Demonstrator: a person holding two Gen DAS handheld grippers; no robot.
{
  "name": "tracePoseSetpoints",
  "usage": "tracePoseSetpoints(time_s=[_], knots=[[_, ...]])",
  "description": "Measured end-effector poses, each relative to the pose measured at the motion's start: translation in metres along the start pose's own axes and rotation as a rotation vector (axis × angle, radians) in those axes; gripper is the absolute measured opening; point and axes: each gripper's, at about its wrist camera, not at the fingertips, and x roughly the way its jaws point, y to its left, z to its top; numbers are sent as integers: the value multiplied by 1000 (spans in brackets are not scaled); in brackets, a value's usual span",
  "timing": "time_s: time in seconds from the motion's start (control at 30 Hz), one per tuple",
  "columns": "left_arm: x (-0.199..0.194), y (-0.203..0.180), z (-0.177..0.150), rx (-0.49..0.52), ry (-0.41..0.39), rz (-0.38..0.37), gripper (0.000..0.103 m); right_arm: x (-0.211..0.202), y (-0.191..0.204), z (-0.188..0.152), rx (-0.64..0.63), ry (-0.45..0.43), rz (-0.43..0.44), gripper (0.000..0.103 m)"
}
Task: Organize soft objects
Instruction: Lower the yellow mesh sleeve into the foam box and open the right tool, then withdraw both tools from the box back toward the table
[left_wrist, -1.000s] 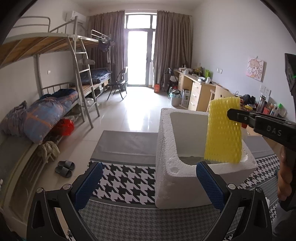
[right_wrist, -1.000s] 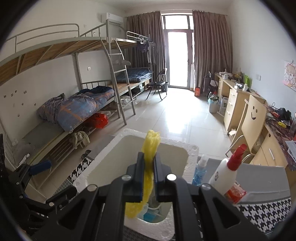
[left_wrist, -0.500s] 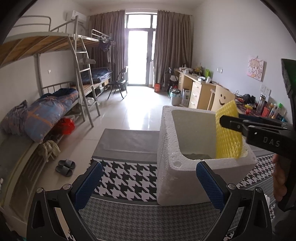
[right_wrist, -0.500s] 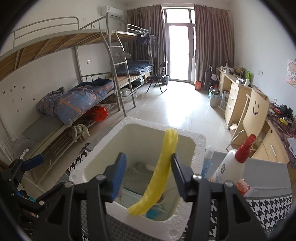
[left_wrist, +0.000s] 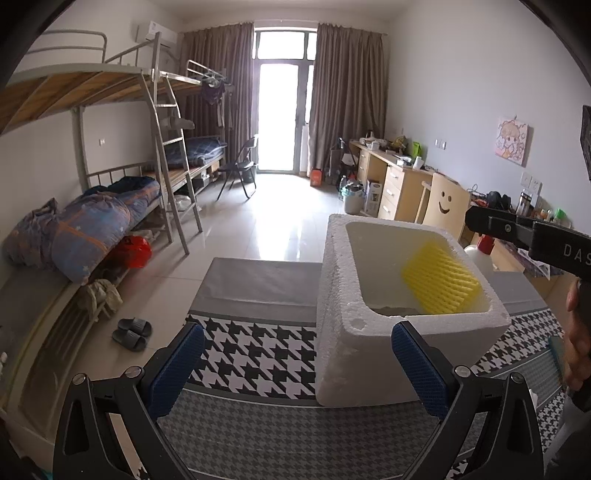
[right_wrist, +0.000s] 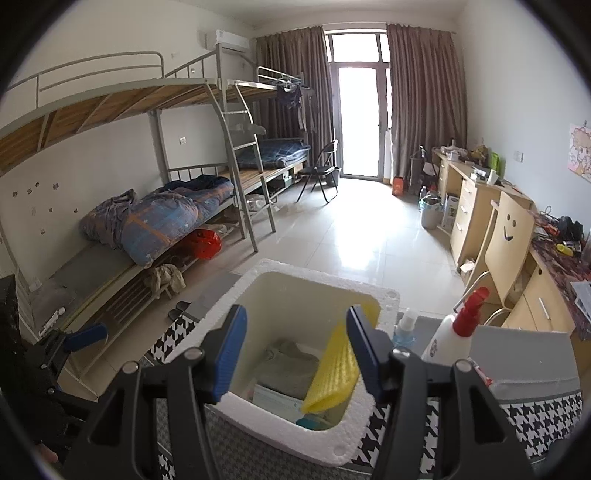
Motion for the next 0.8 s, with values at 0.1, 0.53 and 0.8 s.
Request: tracePoseSetpoints(time_s=[0.1,0.53,0.8], knots=[[-4,-3,-2,9,-8,-14,102,-3,-2,-2,1,-1,-5,61],[-23,-15,-3,26,-33,-31,102,-31,-1,-19,-22,-66,-39,95],[-43,-23,-7,35,-66,-63,102,-58,1,-33,-24,-98,-39,95]])
